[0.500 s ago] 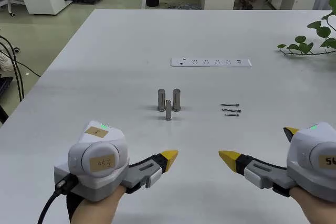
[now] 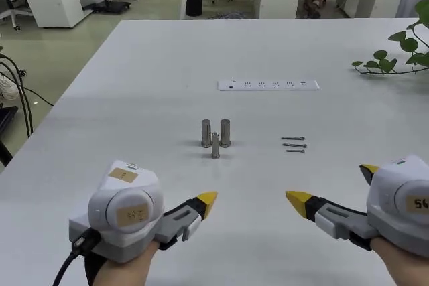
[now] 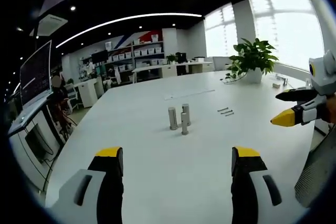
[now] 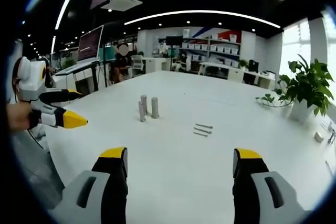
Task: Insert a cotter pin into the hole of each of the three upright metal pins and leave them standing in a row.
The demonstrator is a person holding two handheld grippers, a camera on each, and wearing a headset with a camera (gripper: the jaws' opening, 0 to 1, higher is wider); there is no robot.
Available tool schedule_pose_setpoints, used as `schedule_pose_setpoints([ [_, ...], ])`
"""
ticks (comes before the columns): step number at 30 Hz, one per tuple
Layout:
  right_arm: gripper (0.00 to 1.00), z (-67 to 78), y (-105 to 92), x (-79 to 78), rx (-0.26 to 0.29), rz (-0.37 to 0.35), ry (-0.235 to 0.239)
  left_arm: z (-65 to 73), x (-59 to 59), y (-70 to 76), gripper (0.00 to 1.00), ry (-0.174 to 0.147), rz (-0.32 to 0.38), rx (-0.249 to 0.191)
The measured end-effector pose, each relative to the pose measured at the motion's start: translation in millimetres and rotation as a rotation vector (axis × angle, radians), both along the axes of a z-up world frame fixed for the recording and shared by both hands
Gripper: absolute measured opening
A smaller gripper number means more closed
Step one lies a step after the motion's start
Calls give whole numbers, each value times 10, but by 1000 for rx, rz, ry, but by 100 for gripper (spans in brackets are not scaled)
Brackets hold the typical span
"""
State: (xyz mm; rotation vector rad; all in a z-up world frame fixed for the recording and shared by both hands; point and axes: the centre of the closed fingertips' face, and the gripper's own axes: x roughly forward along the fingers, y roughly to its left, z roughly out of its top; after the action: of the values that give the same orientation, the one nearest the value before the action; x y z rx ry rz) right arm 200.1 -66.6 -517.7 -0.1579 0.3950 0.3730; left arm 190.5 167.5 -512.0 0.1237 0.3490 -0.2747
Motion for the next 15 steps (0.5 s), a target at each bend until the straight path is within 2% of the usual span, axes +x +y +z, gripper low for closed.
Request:
schedule_pose_setpoints([
  [15, 80, -27, 49, -26, -14, 24, 8, 10, -7, -3, 83, 0, -6, 9],
])
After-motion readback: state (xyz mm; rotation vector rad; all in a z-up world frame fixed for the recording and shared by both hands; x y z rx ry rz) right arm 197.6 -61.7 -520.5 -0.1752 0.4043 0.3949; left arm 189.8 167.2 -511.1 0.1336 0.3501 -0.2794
